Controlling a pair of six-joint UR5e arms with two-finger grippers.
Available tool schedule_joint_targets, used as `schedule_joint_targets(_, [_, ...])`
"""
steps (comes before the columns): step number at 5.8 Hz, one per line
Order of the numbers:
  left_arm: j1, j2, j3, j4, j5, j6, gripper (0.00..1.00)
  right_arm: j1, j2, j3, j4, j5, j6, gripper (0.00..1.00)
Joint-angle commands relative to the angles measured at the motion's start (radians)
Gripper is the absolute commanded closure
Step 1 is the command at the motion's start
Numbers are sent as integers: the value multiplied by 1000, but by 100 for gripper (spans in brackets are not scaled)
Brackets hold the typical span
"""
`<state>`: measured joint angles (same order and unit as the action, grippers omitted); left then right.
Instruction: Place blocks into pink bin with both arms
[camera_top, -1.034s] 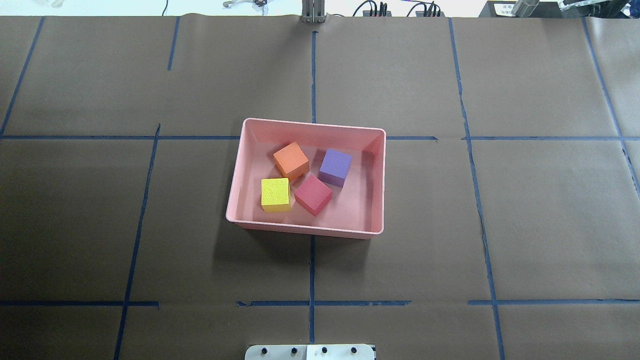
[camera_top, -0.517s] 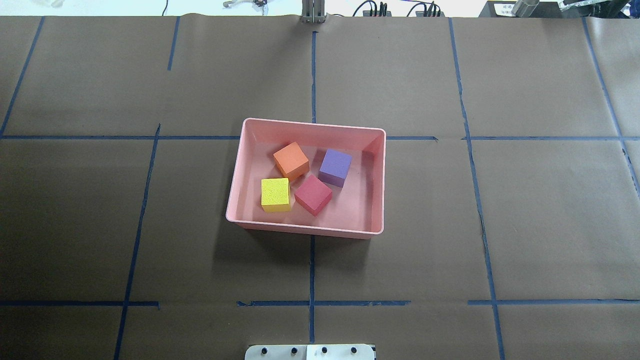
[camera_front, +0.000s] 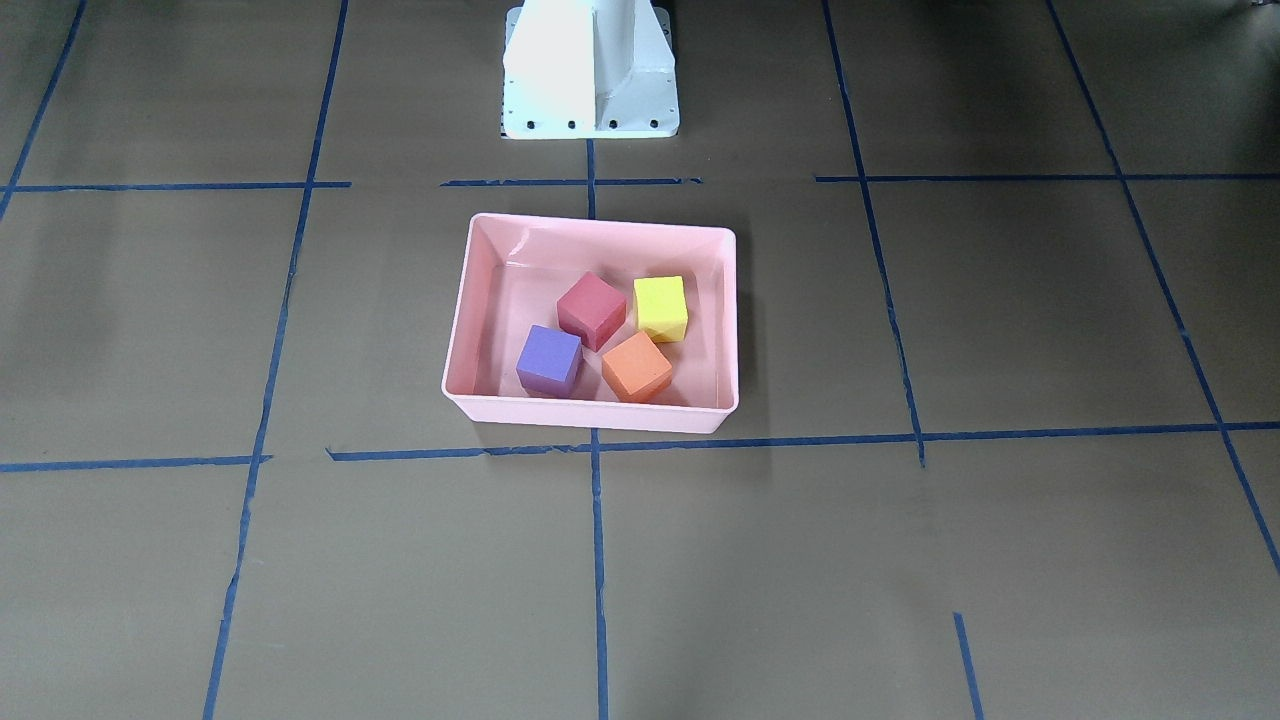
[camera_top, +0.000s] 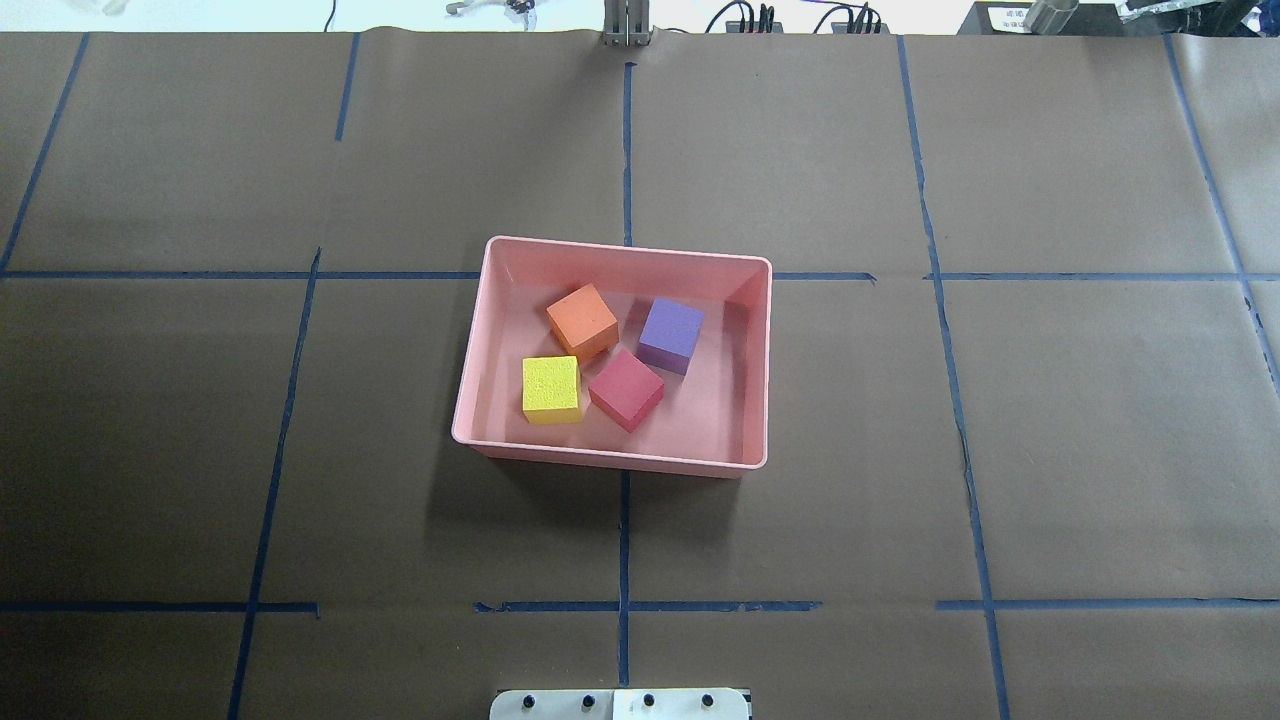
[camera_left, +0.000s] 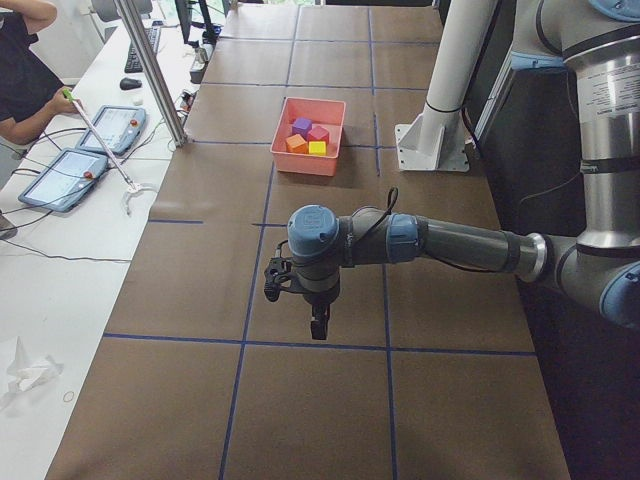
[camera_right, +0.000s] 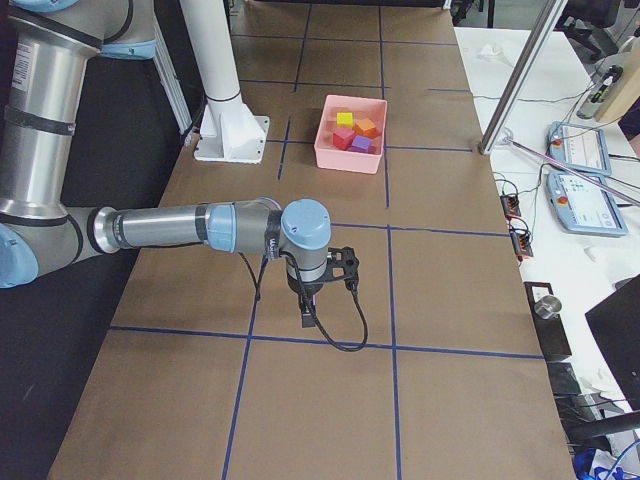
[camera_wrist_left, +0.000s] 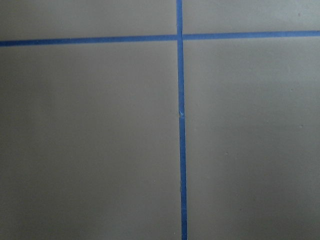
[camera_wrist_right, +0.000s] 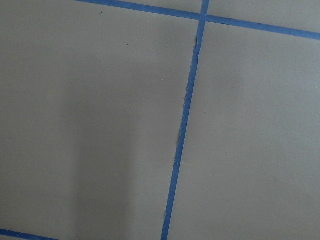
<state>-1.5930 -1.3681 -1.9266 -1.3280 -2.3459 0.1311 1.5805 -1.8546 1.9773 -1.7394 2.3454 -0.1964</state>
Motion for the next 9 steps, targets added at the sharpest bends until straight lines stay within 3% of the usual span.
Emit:
schedule_joint_targets(1, [2,3,4,-3,-1,-2,0,0,0,0,0,0,0,0])
schedule_joint_targets(9, [2,9,3,0,0,-2,0,-19,11,-5,-3,3,-11,0])
